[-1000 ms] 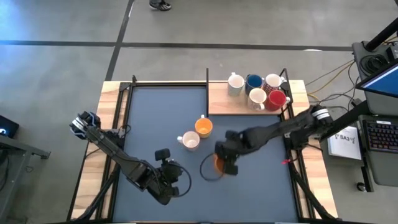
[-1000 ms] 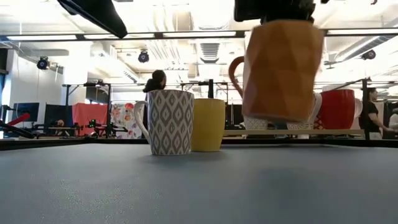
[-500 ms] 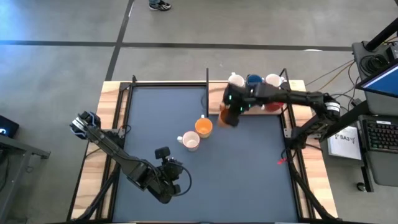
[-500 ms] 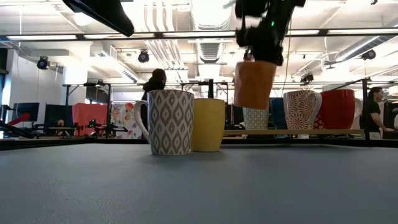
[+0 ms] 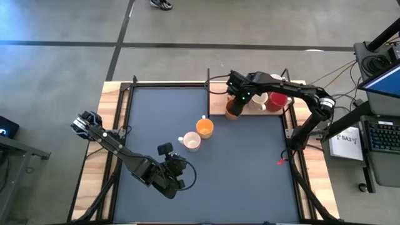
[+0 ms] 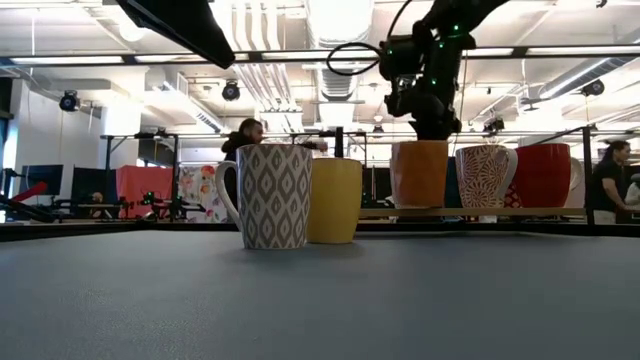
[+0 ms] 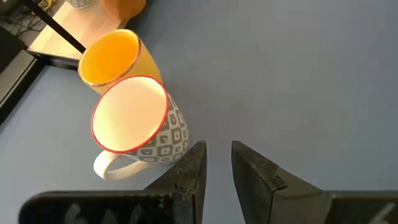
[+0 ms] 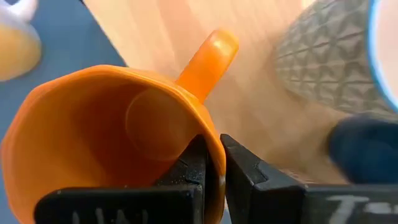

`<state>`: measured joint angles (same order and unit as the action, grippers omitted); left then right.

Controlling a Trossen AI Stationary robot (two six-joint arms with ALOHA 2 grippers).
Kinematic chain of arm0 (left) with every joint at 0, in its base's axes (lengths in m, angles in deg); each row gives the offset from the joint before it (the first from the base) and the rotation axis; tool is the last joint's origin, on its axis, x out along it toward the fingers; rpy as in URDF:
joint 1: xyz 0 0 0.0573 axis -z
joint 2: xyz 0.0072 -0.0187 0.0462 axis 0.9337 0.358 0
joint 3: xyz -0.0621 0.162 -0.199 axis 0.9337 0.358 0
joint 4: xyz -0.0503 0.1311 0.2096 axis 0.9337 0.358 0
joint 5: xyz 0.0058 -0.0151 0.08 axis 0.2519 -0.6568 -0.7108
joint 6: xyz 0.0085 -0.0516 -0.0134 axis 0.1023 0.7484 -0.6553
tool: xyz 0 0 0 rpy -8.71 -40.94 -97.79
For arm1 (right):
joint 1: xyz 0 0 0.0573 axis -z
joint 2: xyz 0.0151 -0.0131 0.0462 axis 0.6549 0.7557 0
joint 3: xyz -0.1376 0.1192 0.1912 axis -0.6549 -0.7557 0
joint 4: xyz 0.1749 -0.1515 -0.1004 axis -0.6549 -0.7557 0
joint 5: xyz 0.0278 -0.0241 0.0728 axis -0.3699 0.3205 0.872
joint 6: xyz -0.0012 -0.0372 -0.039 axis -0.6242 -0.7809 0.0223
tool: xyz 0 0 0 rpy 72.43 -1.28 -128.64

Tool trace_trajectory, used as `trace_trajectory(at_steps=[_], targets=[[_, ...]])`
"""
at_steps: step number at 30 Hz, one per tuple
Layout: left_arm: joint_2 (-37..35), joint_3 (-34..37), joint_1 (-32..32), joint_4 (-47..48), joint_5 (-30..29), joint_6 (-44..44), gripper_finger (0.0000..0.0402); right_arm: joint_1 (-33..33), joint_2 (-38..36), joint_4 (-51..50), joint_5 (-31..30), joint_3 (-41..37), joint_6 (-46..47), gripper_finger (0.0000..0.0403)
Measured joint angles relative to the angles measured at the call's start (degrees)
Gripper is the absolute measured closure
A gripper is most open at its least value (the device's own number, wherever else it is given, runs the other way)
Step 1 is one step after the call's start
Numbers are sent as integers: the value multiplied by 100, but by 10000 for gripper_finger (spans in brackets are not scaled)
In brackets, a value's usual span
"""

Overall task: Place coffee mugs
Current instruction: Put the orange mug on the shelf

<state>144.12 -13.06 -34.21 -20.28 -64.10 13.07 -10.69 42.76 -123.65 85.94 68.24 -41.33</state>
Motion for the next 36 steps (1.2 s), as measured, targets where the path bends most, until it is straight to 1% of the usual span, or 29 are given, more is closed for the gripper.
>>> trace_trajectory(at_steps=[6, 8, 20, 27, 36], targets=[[0, 0, -51, 1, -39, -84, 344, 227, 19, -56, -89, 4, -121, 379], [0, 0, -59, 1, -42, -128, 344, 312, 19, -106, -168, 4, 4, 378], [-11, -2, -96, 1, -42, -208, 344, 614, 19, -105, -162, 4, 737, 376], [-11, -2, -96, 3, -39, -208, 344, 618, -1, -448, -158, 7, 724, 373], [-11, -2, -96, 3, -37, -208, 344, 621, -164, -497, -175, 9, 560, 341]])
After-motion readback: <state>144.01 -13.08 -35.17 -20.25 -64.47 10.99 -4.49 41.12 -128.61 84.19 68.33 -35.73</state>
